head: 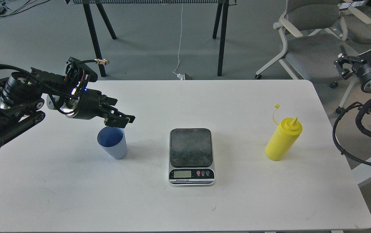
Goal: Pour seasoning into cup on scale with both arms
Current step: 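Lower the left gripper onto the blue cup and grasp it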
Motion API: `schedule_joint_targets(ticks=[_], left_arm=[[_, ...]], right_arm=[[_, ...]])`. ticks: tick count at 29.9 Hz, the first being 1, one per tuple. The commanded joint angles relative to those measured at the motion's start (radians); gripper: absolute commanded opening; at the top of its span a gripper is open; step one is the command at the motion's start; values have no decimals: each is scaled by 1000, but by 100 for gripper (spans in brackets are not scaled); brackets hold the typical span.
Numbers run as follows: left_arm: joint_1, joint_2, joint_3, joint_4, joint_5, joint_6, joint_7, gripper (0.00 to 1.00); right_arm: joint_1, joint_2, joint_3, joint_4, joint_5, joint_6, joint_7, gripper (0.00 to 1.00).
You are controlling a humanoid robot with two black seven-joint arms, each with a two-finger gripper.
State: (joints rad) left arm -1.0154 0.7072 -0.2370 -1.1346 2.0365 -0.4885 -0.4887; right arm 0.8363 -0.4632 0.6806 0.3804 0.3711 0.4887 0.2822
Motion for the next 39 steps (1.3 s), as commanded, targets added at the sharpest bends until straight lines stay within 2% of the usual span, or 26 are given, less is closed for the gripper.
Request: schedule_joint_targets(ticks=[1,5,12,27,39], left_arm=[[8,2,8,15,19,0,0,100],[11,-3,24,48,21,0,0,100],[8,-11,128,105,19,0,0,100],[12,-55,131,203,19,0,0,99],[14,-64,131,203,11,0,0,97]], right_arm=[[-2,0,0,0,0,0,0,99],[-2,0,2,0,0,0,0,99],[-3,-3,2,0,0,0,0,99],[-5,-3,4,0,0,0,0,99],[-6,-9,4,-2,0,0,0,99]])
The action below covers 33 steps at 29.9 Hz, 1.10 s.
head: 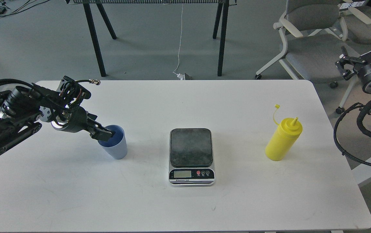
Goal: Pour seasoning into cup on scale with both arms
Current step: 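Lower the left gripper onto the blue cup and grasp it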
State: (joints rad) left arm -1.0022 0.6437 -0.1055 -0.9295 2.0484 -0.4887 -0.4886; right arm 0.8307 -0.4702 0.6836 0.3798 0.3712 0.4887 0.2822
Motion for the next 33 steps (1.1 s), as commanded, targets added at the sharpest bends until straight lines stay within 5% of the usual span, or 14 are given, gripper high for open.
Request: schedule_joint_targets(ticks=[1,17,21,27,33], left_arm=[[2,-1,0,-2,-1,0,0,96],[4,-6,38,-2,-4,0,0,80],[4,-4,38,-2,-2,0,0,61],[5,-4,38,-3,-2,0,0,4],[4,-4,38,-3,-5,0,0,0]], right_arm=[[-2,-2,1,1,0,0,0,99],[-2,-7,1,-1,0,0,0,99],[-4,-7,1,-2,0,0,0,99],[-7,-7,7,-2,0,0,0,99],[-12,-8,8,-4,0,0,0,99]])
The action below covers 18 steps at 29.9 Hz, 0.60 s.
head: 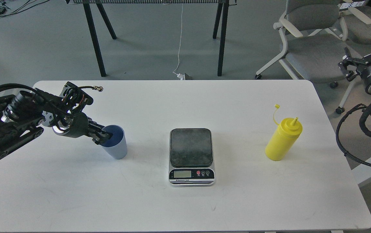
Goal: Pour seasoning into cup on scale with both arms
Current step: 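Lower the left gripper onto the blue cup and grasp it, then lift the blue cup with the left gripper and lower it onto the scale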
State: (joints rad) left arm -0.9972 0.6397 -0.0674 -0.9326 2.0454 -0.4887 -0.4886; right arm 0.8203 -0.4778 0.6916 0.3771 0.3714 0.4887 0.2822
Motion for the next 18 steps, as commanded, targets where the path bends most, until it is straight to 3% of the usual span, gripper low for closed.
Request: schedule_joint_targets(ticks=[1,11,18], left_arm=[[-1,0,-2,-2,-2,0,0,0],[-18,8,-5,-14,-2,0,0,0],[-138,43,-8,-98,-118,0,0,0]], right_arm=[[-3,-1,3,-1,0,0,0,99],[-6,1,6,-1,0,0,0,99],[-6,1,11,0,0,0,0,99]])
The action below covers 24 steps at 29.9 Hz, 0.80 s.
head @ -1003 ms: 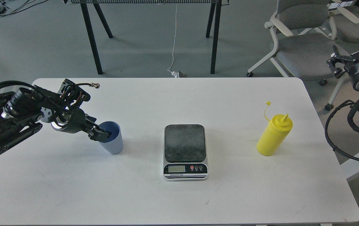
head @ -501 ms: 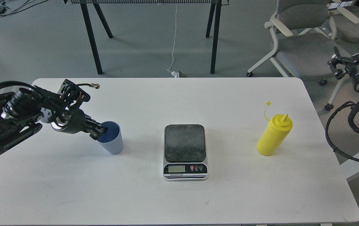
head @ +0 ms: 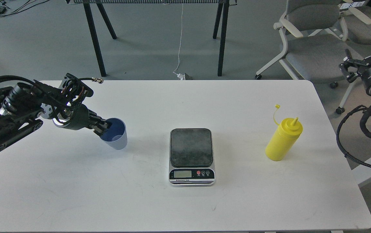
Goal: Pour seasoning into cup on scale with both arms
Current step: 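Lift the blue cup with the left gripper and lower it onto the scale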
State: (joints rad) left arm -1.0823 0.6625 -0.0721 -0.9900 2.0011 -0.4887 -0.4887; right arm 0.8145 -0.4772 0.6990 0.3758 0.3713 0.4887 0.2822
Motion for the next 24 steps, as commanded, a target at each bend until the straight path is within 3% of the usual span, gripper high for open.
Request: schedule_joint_targets(ticks=[1,7,11,15,19,24], left_arm=[[-68,23,-6,-53,-105,0,0,0],[-185,6,-11,-168,-238,0,0,0],[-202,-87,-9,-197,-239,0,0,0],[-202,-185,-3,-171,-231,0,0,0],[-202,-293,3,-64,-228,0,0,0],[-196,-333,5,19,-170,0,0,1]], right_arm=[[0,0,4,2,0,0,0,99],[0,3,4,0,0,0,0,99],[0,3,4,2,0,0,0,99],[0,3,4,0,0,0,0,99],[-5,3,4,0,0,0,0,99],[-15,-1,11,0,0,0,0,99]])
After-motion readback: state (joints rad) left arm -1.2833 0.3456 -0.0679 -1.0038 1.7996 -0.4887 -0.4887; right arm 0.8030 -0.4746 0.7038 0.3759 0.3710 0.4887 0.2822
